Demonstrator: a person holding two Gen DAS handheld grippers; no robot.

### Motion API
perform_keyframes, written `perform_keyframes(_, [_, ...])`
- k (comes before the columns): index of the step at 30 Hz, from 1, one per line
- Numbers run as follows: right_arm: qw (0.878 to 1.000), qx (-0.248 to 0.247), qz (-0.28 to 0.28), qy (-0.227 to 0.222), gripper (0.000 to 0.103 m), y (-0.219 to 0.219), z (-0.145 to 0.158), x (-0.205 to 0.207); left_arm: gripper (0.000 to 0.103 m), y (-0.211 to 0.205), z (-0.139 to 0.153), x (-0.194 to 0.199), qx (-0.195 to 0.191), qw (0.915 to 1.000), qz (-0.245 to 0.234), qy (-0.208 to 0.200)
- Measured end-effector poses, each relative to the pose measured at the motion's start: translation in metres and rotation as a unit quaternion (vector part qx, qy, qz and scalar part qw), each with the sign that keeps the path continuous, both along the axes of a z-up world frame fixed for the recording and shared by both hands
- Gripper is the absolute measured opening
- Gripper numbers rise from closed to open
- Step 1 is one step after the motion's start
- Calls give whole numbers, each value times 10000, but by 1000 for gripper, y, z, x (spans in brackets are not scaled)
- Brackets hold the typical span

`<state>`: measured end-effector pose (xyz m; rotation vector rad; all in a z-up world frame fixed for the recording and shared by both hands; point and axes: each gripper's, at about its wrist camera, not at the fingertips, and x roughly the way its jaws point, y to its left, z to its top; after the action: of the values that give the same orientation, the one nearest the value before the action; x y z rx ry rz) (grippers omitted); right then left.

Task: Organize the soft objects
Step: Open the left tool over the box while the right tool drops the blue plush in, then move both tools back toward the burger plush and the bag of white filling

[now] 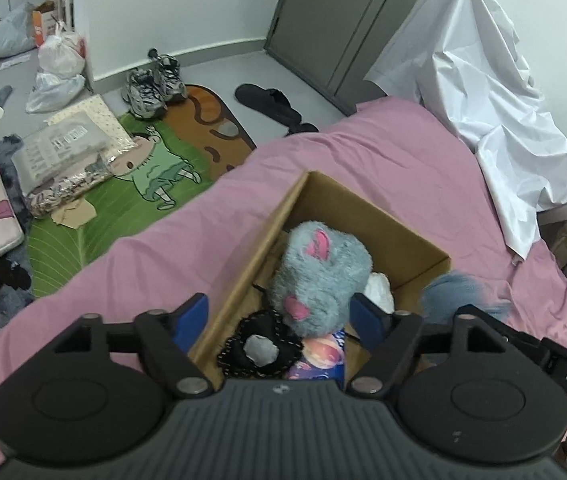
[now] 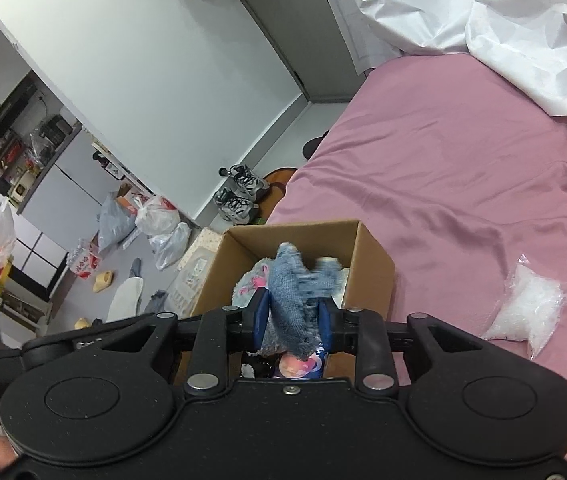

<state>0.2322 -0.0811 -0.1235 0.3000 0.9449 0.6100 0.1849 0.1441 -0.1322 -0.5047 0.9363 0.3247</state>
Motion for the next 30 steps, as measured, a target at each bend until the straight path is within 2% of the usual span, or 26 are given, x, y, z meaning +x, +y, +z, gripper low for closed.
perform_keyframes(4, [10000, -48, -15, -50, 40, 0, 2, -2, 79, 1, -1, 0, 24, 9999, 16, 147])
perform_keyframes(8, [9998, -28, -96, -186, 52, -8, 11, -6, 82, -2, 9, -4, 119, 9999, 15, 70])
perform_keyframes(11, [9998, 49, -75, -177, 53, -11, 13, -7, 86, -8, 17, -8, 212, 9998, 19, 2])
perform_keyframes(17, [9998, 149, 99, -78, 56, -28, 21, -6, 87, -17, 24, -14, 247, 9997, 39, -9])
perform_keyframes(30, [9984, 376, -229, 356, 61, -73, 25, -6, 92, -51, 46, -20, 383, 9991, -52, -172])
